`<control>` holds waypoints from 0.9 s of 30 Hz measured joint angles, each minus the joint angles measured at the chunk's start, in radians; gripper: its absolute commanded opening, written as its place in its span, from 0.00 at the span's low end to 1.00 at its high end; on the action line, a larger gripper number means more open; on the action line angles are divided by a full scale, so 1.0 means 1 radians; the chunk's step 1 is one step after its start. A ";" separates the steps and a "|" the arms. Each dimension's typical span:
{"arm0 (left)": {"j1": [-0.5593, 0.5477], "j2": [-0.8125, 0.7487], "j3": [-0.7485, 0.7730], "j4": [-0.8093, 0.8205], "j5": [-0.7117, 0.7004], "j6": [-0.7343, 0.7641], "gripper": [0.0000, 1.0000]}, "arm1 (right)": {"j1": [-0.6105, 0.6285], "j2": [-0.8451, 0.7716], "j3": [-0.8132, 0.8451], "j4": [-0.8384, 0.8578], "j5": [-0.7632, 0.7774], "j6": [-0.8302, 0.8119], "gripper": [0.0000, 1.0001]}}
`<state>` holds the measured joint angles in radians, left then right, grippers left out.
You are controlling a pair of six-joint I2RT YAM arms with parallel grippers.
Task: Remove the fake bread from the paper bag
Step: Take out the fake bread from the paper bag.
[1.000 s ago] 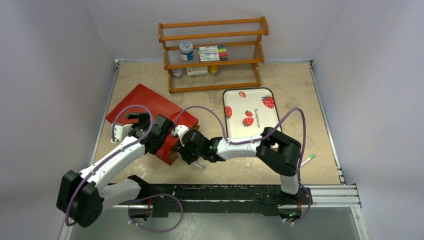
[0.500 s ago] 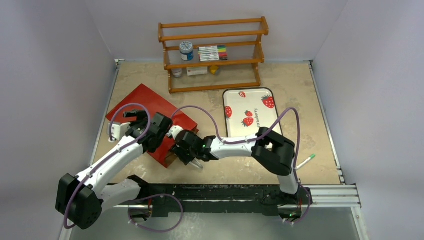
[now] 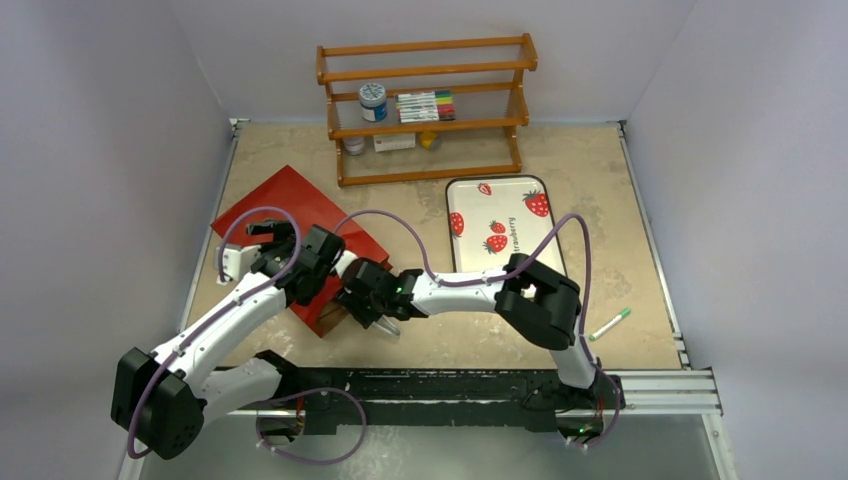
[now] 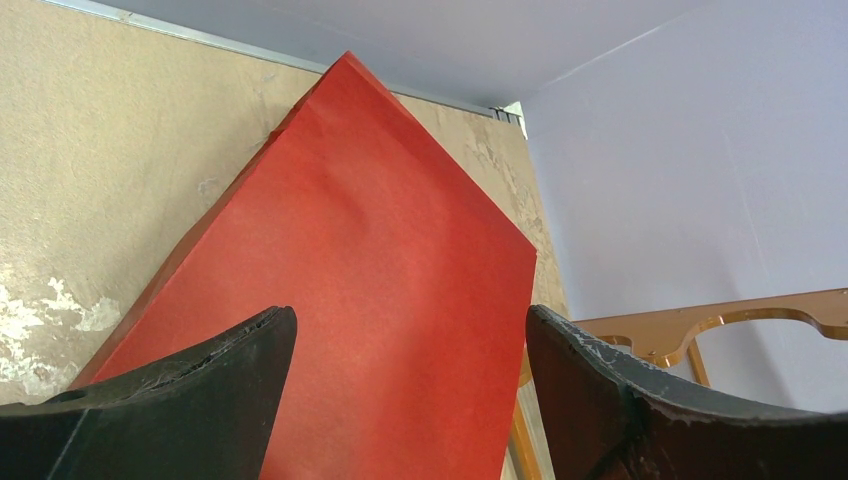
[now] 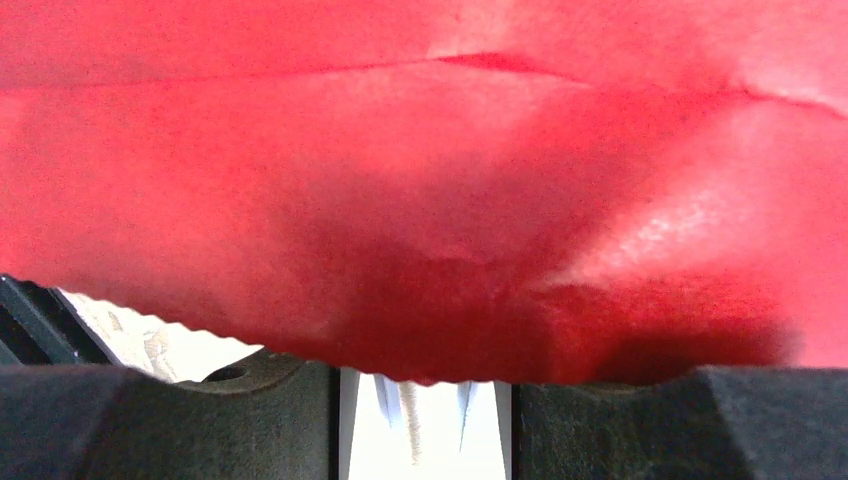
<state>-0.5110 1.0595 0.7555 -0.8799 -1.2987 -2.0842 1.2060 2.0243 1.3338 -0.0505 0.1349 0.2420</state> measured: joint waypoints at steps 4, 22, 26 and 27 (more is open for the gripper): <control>0.000 0.000 0.000 0.001 0.000 0.000 0.85 | 0.000 0.000 0.002 -0.013 0.000 0.000 0.00; 0.000 0.013 0.000 0.058 0.004 0.000 0.85 | -0.001 -0.097 -0.085 -0.091 0.000 0.031 0.41; 0.000 0.013 0.000 0.063 0.005 0.000 0.85 | -0.001 -0.091 -0.114 -0.015 -0.004 0.031 0.51; 0.000 0.012 0.000 0.063 0.005 0.000 0.85 | -0.001 -0.088 -0.118 0.003 -0.005 0.031 0.53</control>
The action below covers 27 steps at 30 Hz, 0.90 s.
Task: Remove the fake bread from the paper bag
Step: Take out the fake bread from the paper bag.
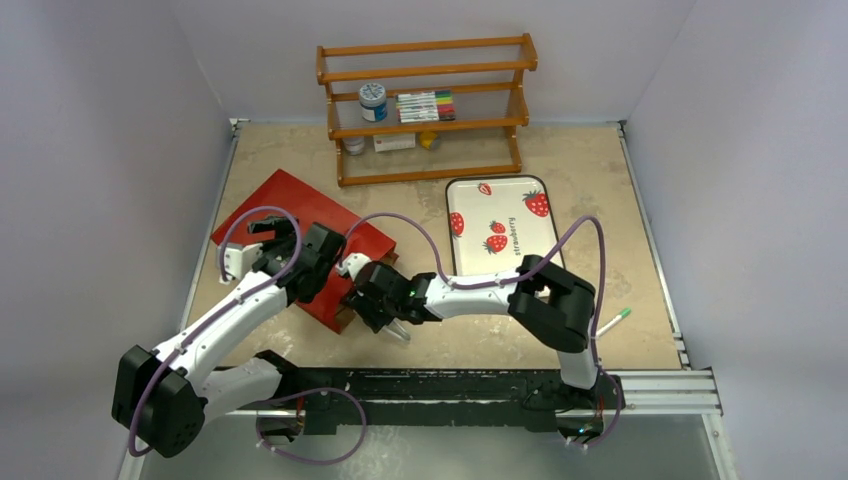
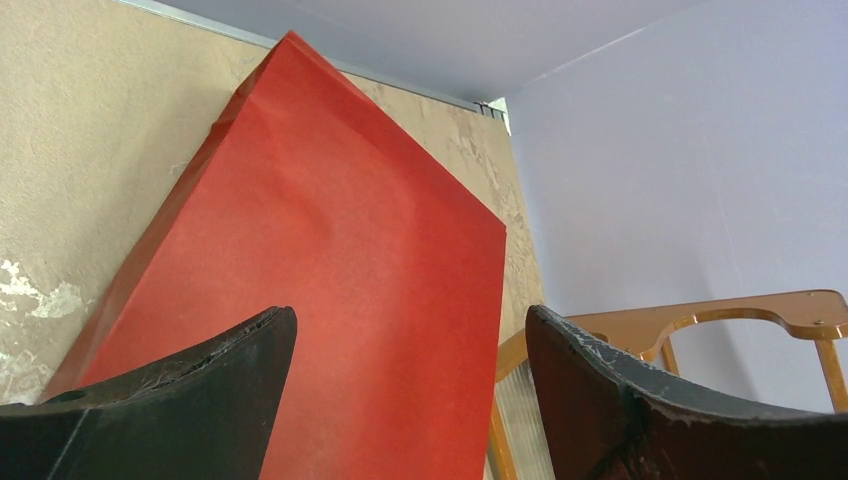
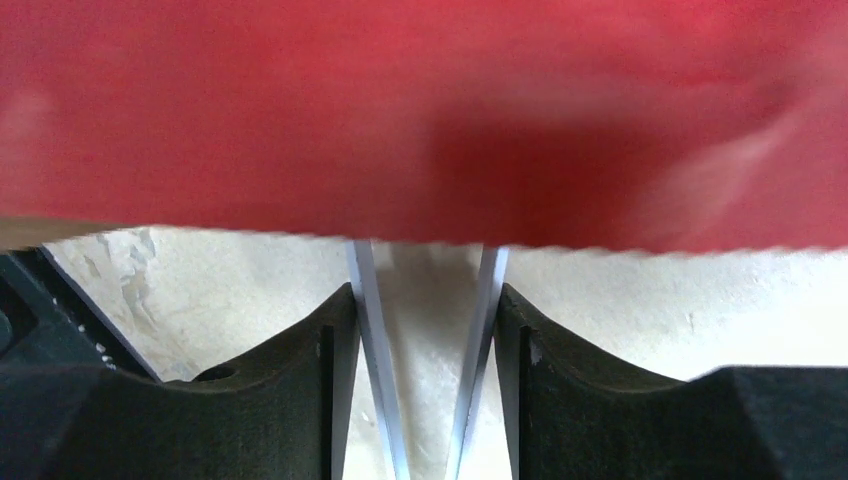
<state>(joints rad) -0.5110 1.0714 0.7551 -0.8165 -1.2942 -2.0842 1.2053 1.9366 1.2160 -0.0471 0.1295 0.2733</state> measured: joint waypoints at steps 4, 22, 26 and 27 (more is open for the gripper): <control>0.000 -0.006 0.000 -0.002 0.000 0.000 0.85 | 0.000 0.021 -0.005 0.064 -0.009 0.004 0.59; 0.000 -0.014 -0.001 -0.001 0.007 0.000 0.84 | 0.012 0.058 0.025 0.100 -0.035 -0.032 0.03; 0.000 -0.014 -0.001 0.001 0.008 0.000 0.84 | 0.011 0.065 0.045 0.069 -0.037 -0.019 0.00; 0.000 -0.014 -0.001 0.001 0.007 0.000 0.84 | 0.011 0.065 0.045 0.064 -0.037 -0.018 0.00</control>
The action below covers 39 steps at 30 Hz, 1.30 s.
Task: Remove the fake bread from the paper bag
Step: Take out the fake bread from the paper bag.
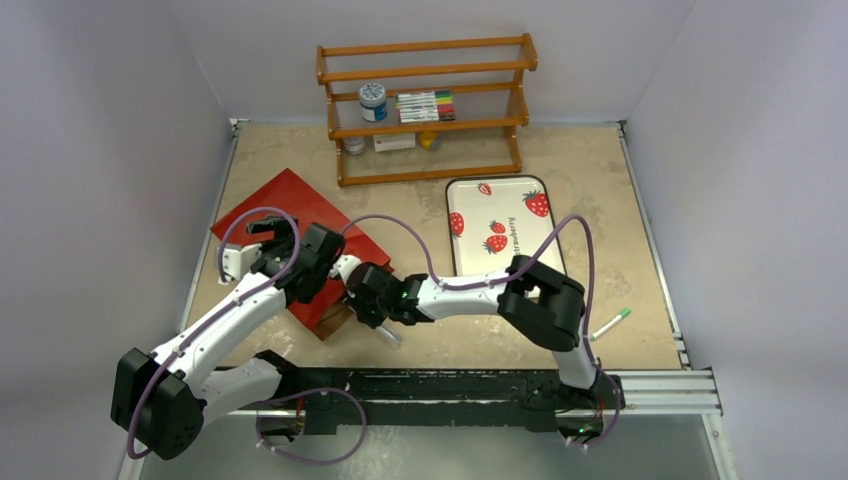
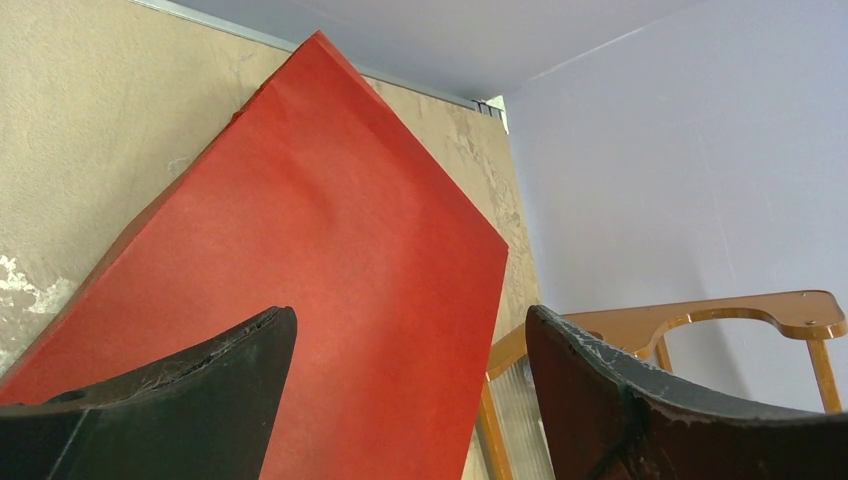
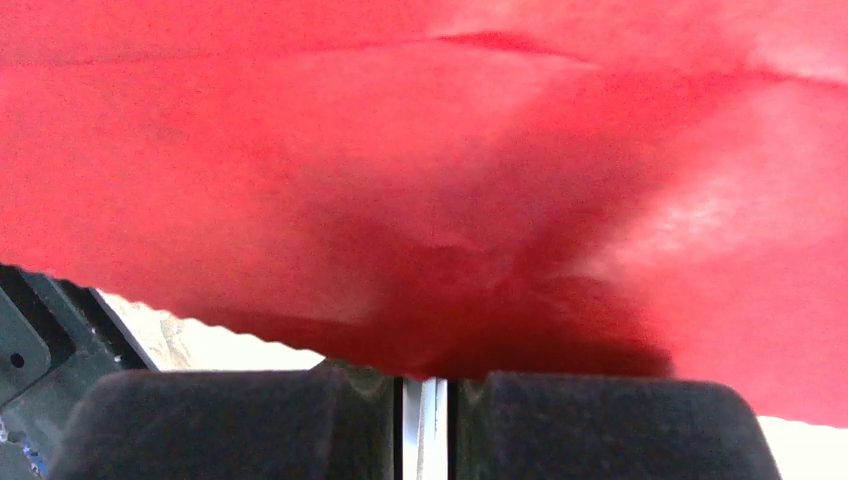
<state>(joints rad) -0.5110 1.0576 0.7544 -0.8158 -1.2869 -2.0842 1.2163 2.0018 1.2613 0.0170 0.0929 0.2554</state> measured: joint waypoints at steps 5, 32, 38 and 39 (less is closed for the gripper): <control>0.000 0.000 0.000 0.000 0.000 0.000 0.84 | 0.001 -0.029 -0.012 -0.056 0.019 0.006 0.00; 0.019 -0.019 -0.015 0.042 0.001 0.000 0.89 | 0.001 -0.406 -0.148 -0.444 0.125 0.177 0.00; 0.040 -0.050 -0.016 0.042 0.003 0.000 0.90 | 0.001 -0.476 -0.190 -0.528 0.132 0.250 0.00; 0.045 -0.053 -0.016 0.042 0.005 0.000 0.90 | 0.001 -0.493 -0.190 -0.549 0.135 0.265 0.00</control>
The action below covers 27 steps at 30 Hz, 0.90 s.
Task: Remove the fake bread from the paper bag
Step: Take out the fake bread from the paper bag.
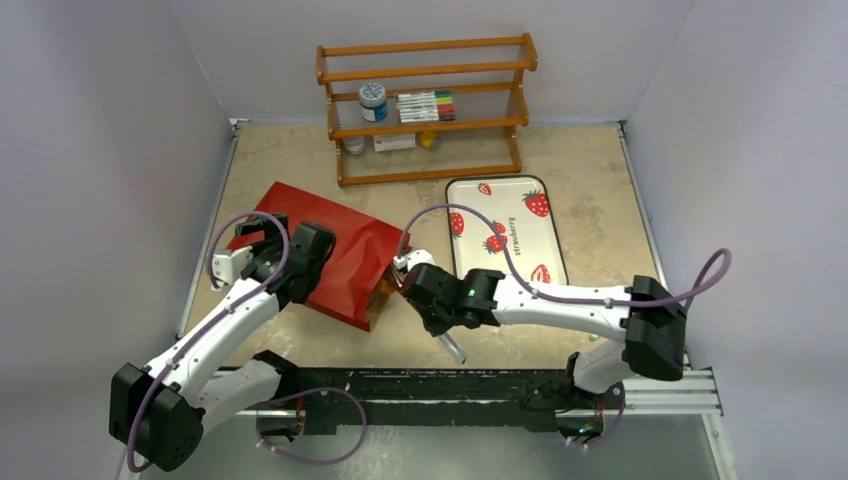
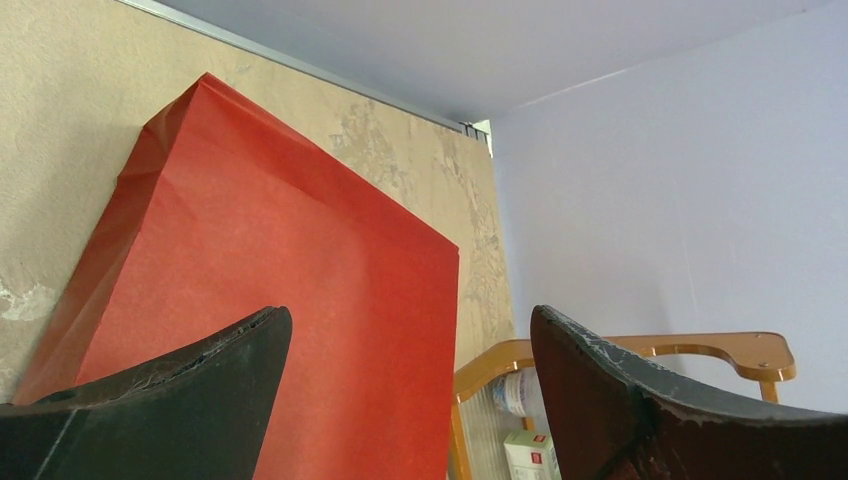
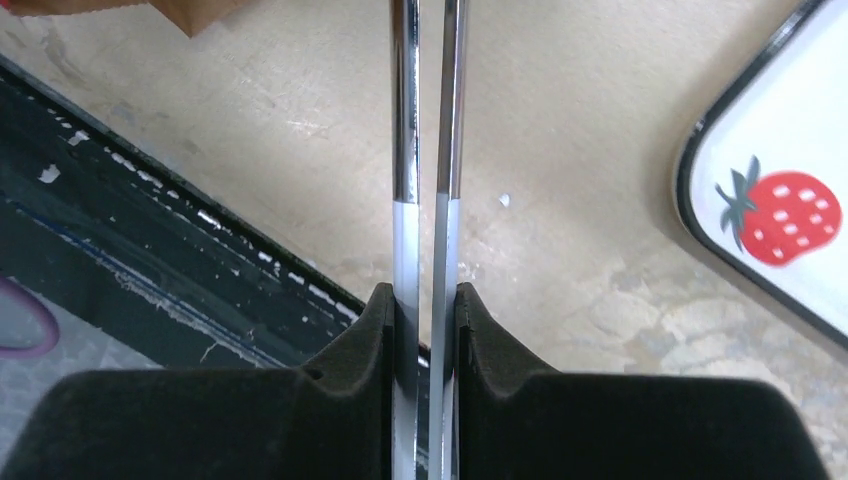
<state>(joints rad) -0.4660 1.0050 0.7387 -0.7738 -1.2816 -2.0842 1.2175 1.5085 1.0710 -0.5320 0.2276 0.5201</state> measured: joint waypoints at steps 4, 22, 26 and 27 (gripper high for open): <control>0.011 -0.009 0.000 0.000 0.014 0.000 0.90 | 0.002 -0.087 0.000 -0.077 0.021 0.063 0.00; 0.062 -0.024 -0.016 0.035 0.059 0.010 0.90 | 0.120 -0.270 -0.011 -0.452 0.093 0.453 0.00; 0.088 -0.024 -0.021 0.057 0.078 0.029 0.89 | 0.189 -0.277 0.037 -0.533 0.120 0.568 0.00; 0.093 -0.024 -0.024 0.063 0.080 0.034 0.89 | 0.200 -0.285 0.044 -0.540 0.124 0.595 0.00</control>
<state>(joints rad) -0.3733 0.9806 0.7147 -0.7109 -1.2015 -2.0502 1.4178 1.2240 1.1152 -1.0721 0.3515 1.1156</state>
